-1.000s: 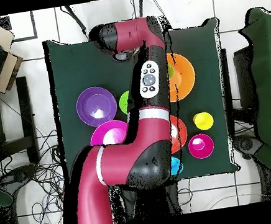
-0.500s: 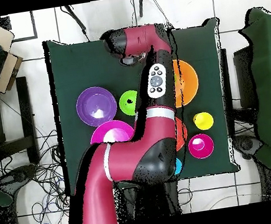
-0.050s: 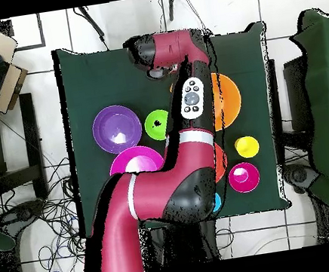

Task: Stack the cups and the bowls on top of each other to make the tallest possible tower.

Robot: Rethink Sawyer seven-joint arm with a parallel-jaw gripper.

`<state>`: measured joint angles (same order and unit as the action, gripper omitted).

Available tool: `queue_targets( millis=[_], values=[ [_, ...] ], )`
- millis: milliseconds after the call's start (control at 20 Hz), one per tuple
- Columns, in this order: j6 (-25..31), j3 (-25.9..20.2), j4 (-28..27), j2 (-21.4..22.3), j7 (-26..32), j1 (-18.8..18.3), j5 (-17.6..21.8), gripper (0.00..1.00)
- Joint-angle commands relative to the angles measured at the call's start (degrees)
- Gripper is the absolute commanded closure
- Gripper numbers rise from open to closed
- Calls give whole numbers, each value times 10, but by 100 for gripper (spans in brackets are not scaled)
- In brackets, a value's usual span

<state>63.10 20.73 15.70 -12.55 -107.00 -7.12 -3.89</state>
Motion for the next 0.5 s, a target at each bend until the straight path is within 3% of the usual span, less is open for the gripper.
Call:
queue_targets(
  millis=[50, 500],
  values=[
    [71, -60, 53, -24, 117, -4, -5, 0],
    [85, -48, 32, 13, 149, -3, -2, 0]
  ],
)
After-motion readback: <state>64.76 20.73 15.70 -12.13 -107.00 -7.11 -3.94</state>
